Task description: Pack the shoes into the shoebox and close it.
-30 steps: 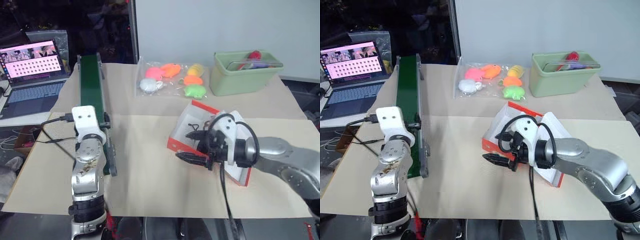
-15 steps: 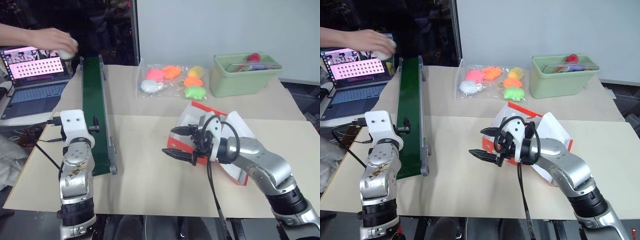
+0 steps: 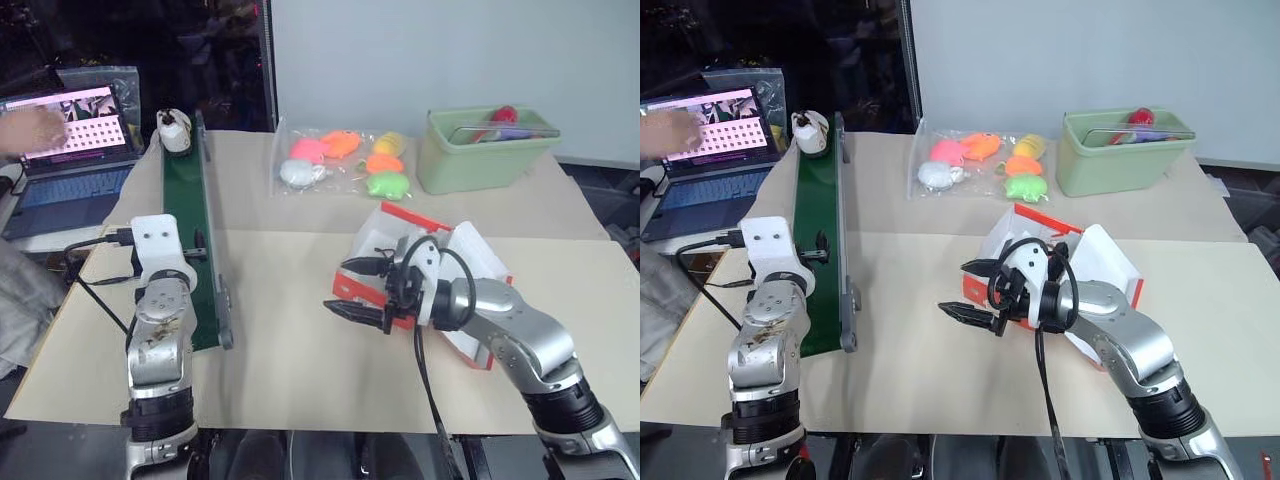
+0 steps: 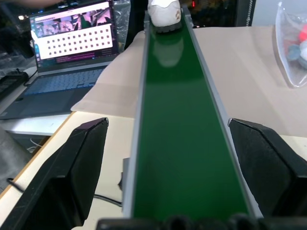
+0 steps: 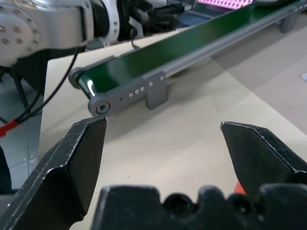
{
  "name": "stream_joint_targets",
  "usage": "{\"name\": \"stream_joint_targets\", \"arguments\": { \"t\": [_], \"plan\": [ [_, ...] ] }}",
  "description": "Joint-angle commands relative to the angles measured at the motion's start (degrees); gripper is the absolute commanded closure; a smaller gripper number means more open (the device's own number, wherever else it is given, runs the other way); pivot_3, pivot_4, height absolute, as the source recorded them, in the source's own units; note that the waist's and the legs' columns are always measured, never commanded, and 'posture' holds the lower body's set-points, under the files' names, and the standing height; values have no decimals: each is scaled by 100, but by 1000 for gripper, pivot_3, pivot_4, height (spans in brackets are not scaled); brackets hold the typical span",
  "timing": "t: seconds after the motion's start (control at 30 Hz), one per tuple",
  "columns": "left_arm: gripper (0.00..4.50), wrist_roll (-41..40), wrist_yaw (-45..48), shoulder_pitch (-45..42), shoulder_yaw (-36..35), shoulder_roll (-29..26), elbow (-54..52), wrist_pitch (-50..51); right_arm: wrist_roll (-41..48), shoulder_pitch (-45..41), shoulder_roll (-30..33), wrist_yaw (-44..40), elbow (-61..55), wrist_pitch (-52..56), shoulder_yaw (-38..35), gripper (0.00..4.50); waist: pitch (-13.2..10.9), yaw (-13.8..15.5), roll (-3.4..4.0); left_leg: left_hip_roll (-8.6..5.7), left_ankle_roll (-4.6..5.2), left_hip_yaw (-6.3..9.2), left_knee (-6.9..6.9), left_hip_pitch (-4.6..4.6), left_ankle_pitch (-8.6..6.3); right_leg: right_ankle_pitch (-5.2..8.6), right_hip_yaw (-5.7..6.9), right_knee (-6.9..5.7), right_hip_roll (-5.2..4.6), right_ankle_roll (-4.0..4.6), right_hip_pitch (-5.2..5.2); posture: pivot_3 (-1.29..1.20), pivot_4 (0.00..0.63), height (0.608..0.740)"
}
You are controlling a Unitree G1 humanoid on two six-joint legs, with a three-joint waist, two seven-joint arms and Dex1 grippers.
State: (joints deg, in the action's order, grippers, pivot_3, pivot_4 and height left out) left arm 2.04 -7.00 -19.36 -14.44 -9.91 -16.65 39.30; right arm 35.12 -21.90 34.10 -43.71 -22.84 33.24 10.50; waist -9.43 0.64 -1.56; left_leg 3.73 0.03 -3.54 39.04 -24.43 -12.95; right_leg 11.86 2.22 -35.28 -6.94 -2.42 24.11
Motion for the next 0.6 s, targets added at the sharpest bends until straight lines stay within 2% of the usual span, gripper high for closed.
{"name": "stream_joint_targets", "arguments": {
  "t": [0.03,0.2,0.33,0.47,0.6],
  "plan": [
    [224,71,81,-218,143,-156,118,-198,171,-2,44,40,-410,183,-310,30,0,2,0,0,0,0,0,1,0,0,0,0,0,0,-1,0,150,729],
    [224,-35,58,-315,80,-99,286,-230,230,24,-29,275,-619,517,-386,30,0,3,0,0,0,0,-3,-1,0,0,0,4,0,0,0,0,150,729],
    [224,-377,-182,-602,-395,214,641,149,209,-20,-69,524,-717,735,-458,30,0,3,0,-1,0,0,-1,1,0,0,0,2,0,0,-2,0,150,729],
    [224,-338,-109,-743,-320,54,740,142,171,247,96,544,-892,834,-530,30,0,6,-1,-1,0,0,-5,-1,0,0,0,2,0,0,1,0,150,729],
    [224,-360,-125,-836,-344,-7,788,151,165,205,-34,685,-830,852,-550,30,1,4,-1,-2,0,0,-4,-2,0,0,0,5,-1,-1,0,0,150,729]
  ]
}}
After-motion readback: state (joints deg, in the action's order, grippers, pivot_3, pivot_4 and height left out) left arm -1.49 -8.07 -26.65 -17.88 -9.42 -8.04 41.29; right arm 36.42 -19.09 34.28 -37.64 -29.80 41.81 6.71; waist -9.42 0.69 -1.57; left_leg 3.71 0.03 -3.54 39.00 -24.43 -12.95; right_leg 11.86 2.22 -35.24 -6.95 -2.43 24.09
